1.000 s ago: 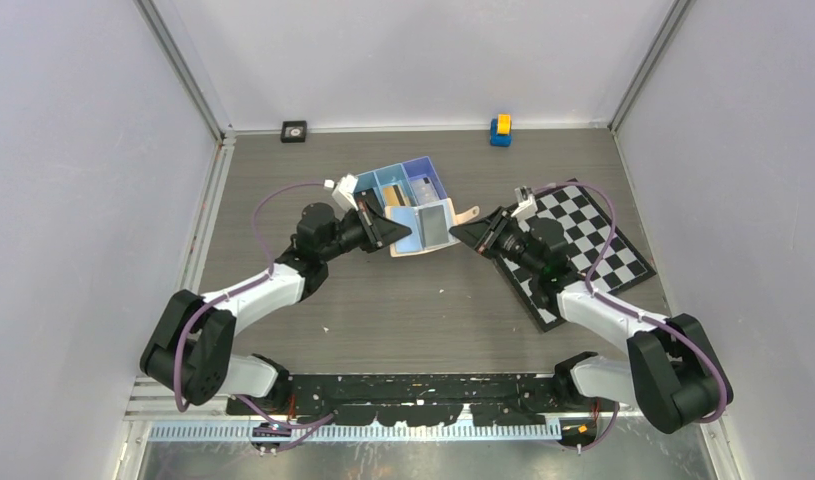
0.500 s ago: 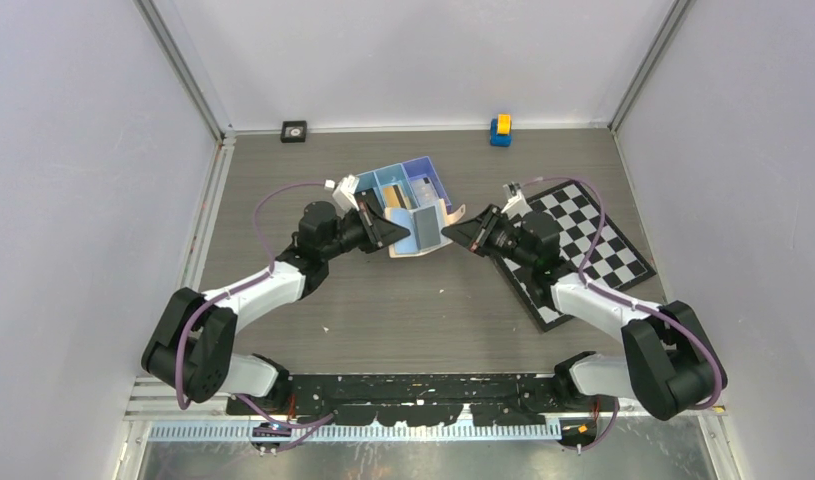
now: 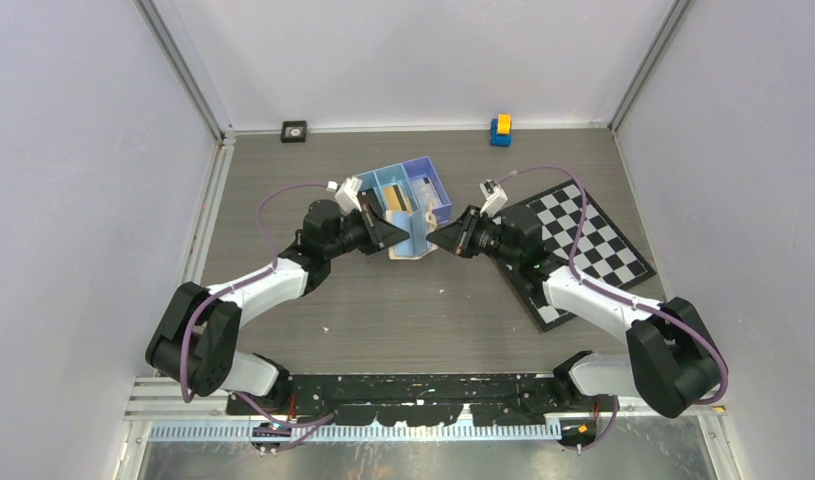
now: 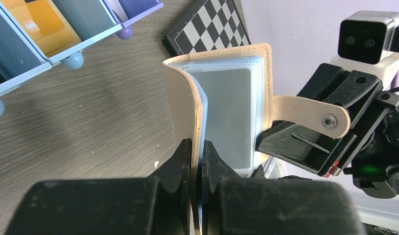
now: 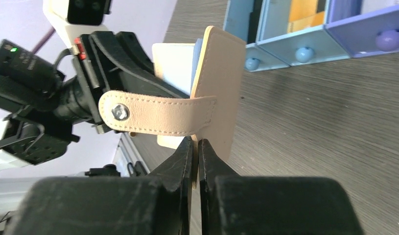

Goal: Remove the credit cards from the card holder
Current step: Remove the credit card from the card holder.

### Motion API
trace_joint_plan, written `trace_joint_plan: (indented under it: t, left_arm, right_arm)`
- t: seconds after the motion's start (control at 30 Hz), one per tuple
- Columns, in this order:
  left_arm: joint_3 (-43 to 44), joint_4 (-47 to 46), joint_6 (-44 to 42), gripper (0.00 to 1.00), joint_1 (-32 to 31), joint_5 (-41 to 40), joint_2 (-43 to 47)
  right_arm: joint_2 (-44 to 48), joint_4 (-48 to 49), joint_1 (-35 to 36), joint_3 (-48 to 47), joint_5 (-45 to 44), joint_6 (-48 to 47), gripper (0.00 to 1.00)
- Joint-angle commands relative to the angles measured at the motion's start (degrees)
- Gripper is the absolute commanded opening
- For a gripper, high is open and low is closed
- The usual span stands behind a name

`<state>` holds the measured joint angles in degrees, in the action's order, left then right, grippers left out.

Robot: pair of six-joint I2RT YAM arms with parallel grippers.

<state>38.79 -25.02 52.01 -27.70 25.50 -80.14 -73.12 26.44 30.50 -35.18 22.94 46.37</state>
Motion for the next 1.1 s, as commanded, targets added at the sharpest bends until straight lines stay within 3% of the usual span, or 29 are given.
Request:
trace_joint_plan:
  t: [0.0, 0.07, 0.23, 0.5, 0.83, 1.07]
  left_arm:
    - [2.61, -2.84, -0.77, 0.0, -0.16, 0.16, 0.55]
    - [2.68, -2.78, -0.85, 0.0, -0.16, 0.23, 0.56]
    - [2.94, -2.85, -0.77, 0.0, -0.16, 0.66, 0.15]
    - [3.79, -1.76, -0.86, 0.0, -0.16, 1.09, -1.29]
    - [6.66, -1.62, -0.33, 0.0, -1.25, 4.82, -6.25]
    - [6.75, -1.88, -0.25, 0.0, -1.26, 5.39, -6.08]
  right_arm:
    - [0.98, -9.53, 0.74, -3.73, -5.34, -4.17, 0.08]
    - [0.29, -10.35, 0.79, -4.18, -5.68, -4.44, 0.2]
    - [-1.21, -12.02, 0.83, -5.26, -5.68, -4.76, 0.23]
    - [-1.74, -10.46, 1.0, -5.15, -4.15, -4.42, 0.44]
    - [-2.92, -14.52, 2.91, -7.39, -6.47, -6.59, 0.51]
    - [-3.85, -17.85, 3.03, -8.53, -8.97, -7.04, 0.35]
